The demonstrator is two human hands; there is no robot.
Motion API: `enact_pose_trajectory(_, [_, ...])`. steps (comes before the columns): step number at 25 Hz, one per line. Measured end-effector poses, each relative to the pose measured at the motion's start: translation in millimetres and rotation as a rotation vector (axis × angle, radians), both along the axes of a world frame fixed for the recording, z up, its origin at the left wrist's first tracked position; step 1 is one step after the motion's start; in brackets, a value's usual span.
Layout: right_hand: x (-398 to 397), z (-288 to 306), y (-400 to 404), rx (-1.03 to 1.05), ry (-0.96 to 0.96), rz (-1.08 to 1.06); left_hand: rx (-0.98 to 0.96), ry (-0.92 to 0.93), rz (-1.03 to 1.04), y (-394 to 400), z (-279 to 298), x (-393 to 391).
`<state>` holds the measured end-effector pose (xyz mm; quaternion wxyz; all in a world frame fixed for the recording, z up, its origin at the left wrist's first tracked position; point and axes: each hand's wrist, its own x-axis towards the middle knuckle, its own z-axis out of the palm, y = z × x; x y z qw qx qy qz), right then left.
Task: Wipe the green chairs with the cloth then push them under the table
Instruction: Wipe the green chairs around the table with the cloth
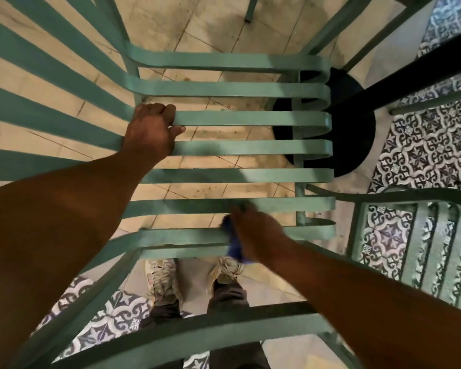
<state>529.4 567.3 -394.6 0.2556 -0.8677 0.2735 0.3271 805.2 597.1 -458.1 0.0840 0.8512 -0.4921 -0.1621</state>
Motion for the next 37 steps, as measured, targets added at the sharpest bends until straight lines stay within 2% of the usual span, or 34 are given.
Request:
enact_pose_trajectory(2, [-60.9,29.8,-68.8,-0.133,0.373,-0.147,0.018,0.015,0.005,-2.1,2.8,-0.5])
enact_pose_trajectory(3, [-74.6,44.5,-86.0,-0.241,0.456,-0.152,0.026,0.011,0.009,-2.9,2.2,0.6])
enact_pose_trajectory(4, [-77.4,47.5,-90.8,-0.285,0.458,-0.166,0.03,-0.001,0.0,-2.1,2.9,0.1])
enact_pose_trajectory(6, [-29.9,31.3,-55.0,-0.188,0.21,-0.18,0.041,-0.014,0.0,-2.8,3.9,0.1])
enact_pose_trajectory(9, [91.2,2.3,38.5,0.2,-0.014,-0.134,0.073,-0.016,0.012,-4.6,4.1,1.4])
enact_pose_trajectory(11, [133.7,-5.4,76.1,0.263,-0.116,-0.028,0.077,-0.028,0.009,-3.7,0.8,1.5])
enact_pose_trajectory(12, [136.2,-10.1,72.9,0.236,-0.173,-0.056,0.072,-0.034,0.005,-4.4,0.0,2.2])
enact_pose_trajectory(14, [106.3,-14.5,45.2,0.247,-0.189,-0.226,0.073,-0.022,0.006,-4.1,-1.1,2.4])
enact_pose_trajectory(18, [-43.8,-4.3,-95.5,0.317,-0.296,-0.509,0.065,0.01,0.016,-4.4,2.1,1.2])
enact_pose_trajectory(19, [-77.4,-3.2,-124.8,0.185,-0.302,-0.61,0.064,0.009,0.017,-4.4,0.6,1.7])
enact_pose_trajectory(20, [-90.2,-2.1,-140.7,-0.046,-0.162,-0.662,0.066,0.006,0.019,-3.4,0.7,2.3])
enact_pose_trajectory(21, [-79.6,-9.3,-136.6,-0.226,-0.062,-0.88,0.065,0.003,0.021,-2.7,-0.2,2.2])
enact_pose_trajectory(22, [-54.9,-23.6,-121.0,-0.476,-0.148,-0.876,0.065,0.004,0.026,-3.2,-0.2,2.5])
enact_pose_trajectory(23, [-15.1,-32.6,-95.0,-0.513,-0.252,-0.771,0.068,0.006,0.03,-3.4,-1.0,2.8])
enact_pose_trajectory(24, [33.9,-34.0,-63.4,-0.45,-0.365,-0.68,0.079,0.012,0.03,-4.1,-0.8,2.9])
enact_pose_trajectory(25, [82.2,-33.5,-34.4,-0.339,-0.434,-0.589,0.089,0.016,0.033,-5.3,-0.6,3.5])
enact_pose_trajectory(27, [139.9,-40.8,7.0,-0.122,-0.455,-0.473,0.113,0.026,0.04,-8.3,0.1,5.8])
enact_pose_trajectory(29, [148.4,-37.7,7.0,-0.057,-0.502,-0.445,0.138,0.028,0.037,-10.6,1.3,6.9])
enact_pose_trajectory(31, [115.3,-36.7,-20.1,-0.161,-0.62,-0.467,0.142,0.029,0.033,-10.3,3.4,6.6])
enact_pose_trajectory(33, [65.3,-27.6,-75.7,-0.41,-0.564,-0.637,0.107,0.012,0.015,-6.6,3.3,3.4])
enact_pose_trajectory(34, [42.0,-22.3,-104.0,-0.448,-0.475,-0.863,0.074,-0.002,0.007,-4.7,4.0,1.9])
enact_pose_trajectory(35, [29.5,-17.3,-126.0,-0.563,-0.363,-0.998,0.044,-0.016,0.005,-3.4,3.7,2.3])
enact_pose_trajectory(37, [42.5,-17.5,-137.9,-0.638,-0.295,-1.086,0.009,-0.017,0.007,-1.5,4.5,2.3])
